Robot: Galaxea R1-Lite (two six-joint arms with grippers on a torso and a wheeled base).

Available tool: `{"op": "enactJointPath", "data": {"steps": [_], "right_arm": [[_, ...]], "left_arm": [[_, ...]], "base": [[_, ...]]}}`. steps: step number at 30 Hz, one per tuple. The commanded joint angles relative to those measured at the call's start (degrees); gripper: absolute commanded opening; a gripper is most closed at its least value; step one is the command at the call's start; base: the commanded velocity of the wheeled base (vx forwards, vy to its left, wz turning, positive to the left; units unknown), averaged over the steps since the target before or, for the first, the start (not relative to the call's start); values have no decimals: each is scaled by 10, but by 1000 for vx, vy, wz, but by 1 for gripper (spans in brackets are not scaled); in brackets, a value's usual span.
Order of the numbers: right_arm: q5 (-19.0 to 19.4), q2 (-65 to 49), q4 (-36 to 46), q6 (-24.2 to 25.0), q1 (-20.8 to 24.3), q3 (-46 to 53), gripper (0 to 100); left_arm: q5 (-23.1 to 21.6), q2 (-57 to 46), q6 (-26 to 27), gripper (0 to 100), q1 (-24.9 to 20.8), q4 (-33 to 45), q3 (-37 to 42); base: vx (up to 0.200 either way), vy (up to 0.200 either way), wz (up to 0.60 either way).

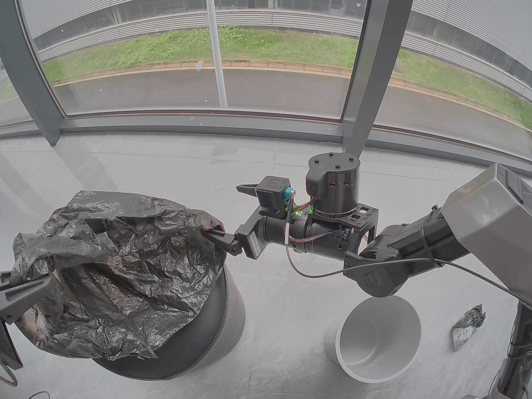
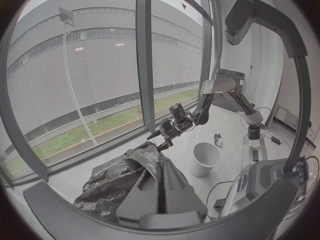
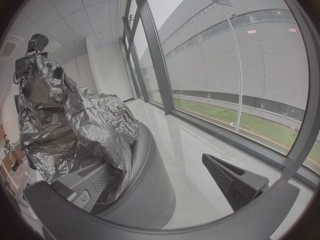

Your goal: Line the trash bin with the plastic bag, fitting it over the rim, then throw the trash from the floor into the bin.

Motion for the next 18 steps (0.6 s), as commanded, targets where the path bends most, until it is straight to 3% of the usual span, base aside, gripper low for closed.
{"op": "enactJointPath", "data": {"steps": [1, 2, 3, 11, 18], "right_arm": [[4, 21, -15, 1, -14, -12, 100], [4, 21, -15, 1, -14, -12, 100], [25, 20, -27, 1, -15, -8, 0], [77, -21, -43, 2, 1, 42, 0], [91, -119, -42, 5, 5, 113, 0]], "left_arm": [[1, 0, 0, 0, 0, 0, 1], [1, 0, 0, 0, 0, 0, 1], [1, 1, 0, 0, 0, 0, 2], [0, 13, -2, 0, 0, -41, 26], [6, 52, -24, 0, 2, -109, 55]], "base": [[0, 0, 0], [0, 0, 0], [0, 0, 0], [0, 0, 0], [0, 0, 0]]}}
